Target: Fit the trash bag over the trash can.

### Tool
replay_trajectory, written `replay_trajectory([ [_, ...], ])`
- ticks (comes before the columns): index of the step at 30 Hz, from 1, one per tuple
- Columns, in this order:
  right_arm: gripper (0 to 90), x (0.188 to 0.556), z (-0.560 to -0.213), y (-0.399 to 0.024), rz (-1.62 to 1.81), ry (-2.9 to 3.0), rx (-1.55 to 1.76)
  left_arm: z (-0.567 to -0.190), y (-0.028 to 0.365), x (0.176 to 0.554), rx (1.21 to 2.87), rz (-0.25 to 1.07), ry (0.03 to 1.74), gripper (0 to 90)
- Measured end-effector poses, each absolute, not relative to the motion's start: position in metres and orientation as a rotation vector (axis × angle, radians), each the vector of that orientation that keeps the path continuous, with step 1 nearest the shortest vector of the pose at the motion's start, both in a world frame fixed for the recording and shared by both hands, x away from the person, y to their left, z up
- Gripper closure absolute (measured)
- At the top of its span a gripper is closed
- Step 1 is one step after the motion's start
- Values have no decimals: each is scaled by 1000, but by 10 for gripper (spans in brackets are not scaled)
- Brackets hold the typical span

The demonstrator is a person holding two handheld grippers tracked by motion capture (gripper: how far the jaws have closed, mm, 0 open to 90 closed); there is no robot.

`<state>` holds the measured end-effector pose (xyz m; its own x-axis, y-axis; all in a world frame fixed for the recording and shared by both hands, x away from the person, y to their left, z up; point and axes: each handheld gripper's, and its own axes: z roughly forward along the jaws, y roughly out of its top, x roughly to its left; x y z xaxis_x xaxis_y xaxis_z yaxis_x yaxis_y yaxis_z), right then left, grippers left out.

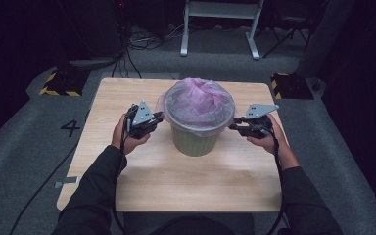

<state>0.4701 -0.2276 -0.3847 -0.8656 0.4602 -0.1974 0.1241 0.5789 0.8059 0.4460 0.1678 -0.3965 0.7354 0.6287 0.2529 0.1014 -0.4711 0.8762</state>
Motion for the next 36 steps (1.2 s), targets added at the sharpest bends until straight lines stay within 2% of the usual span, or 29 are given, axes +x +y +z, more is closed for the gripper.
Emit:
replay_trajectory([
  [1,873,469,-385,-228,1210,2409,464,-398,167,446,2003,696,548,900],
  [3,900,467,-387,-228,1227,2405,466,-401,166,445,2027,699,536,900],
  [16,900,454,-422,-222,1147,2559,388,-441,159,422,2159,622,400,900],
  [23,900,456,-441,-227,1102,2621,436,-462,159,430,2261,594,438,900],
  [27,900,462,-452,-227,1051,2661,483,-472,163,435,2245,555,503,898],
  [29,900,466,-457,-230,1052,2666,519,-474,167,437,2236,543,532,818],
  [31,900,469,-461,-233,1061,2677,556,-477,170,436,2225,530,561,775],
  [32,900,470,-462,-234,1076,2679,573,-478,172,435,2219,521,581,700],
  [34,861,470,-463,-238,1108,2691,570,-479,176,434,2195,490,648,469],
  [36,676,467,-460,-242,1159,2706,535,-481,182,431,2170,453,686,295],
])
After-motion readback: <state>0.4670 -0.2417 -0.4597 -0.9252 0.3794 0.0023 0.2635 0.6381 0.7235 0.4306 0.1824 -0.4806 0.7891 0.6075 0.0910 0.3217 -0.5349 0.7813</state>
